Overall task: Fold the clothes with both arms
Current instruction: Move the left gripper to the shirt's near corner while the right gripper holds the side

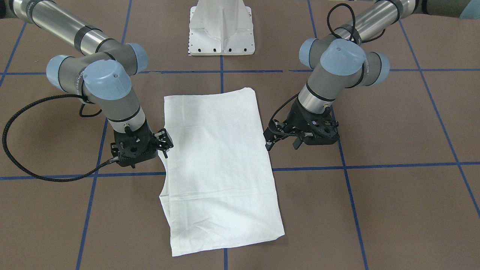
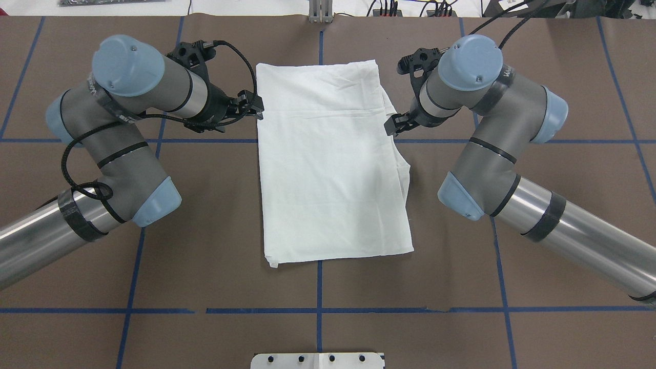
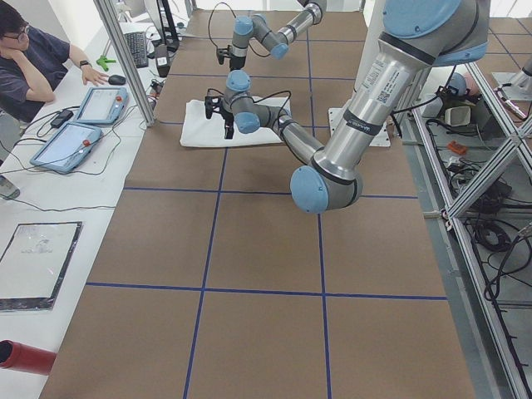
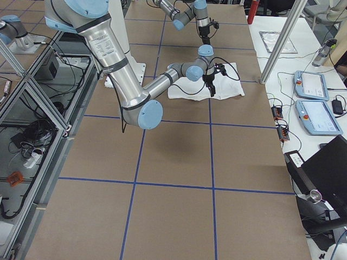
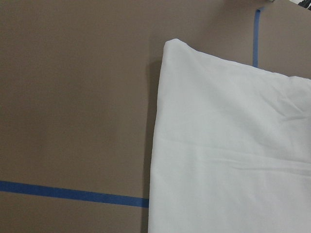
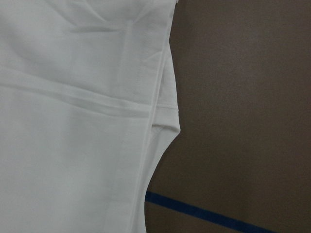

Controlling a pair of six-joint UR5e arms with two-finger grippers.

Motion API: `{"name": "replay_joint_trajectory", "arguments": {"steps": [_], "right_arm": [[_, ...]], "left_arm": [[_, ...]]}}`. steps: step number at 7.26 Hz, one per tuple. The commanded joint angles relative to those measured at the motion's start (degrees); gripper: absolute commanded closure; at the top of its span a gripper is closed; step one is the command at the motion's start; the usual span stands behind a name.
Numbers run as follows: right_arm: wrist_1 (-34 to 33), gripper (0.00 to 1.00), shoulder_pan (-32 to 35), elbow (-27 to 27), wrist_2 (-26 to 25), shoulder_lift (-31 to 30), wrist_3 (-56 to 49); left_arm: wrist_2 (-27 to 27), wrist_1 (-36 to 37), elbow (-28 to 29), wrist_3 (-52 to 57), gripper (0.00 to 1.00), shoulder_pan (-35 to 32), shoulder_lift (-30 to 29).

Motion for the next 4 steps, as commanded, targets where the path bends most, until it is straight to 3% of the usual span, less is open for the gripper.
{"name": "replay_joint_trajectory", "arguments": {"steps": [1,3,4], "right_arm": [[-0.2,0.00,0.1,8.9,5.9,-5.8,7.4],[0.0,0.00,0.0,15.0,7.3,-10.5,14.9],[-0.2,0.00,-0.5,18.7,8.2,-13.0,19.1]], "left_arm": [[0.3,0.6,-4.2,-11.1,0.00,5.9,1.0],[3.1,6.1,-10.3,-19.1,0.00,13.3,3.2],[7.0,14.2,-13.1,-20.6,0.00,17.6,3.3]]}}
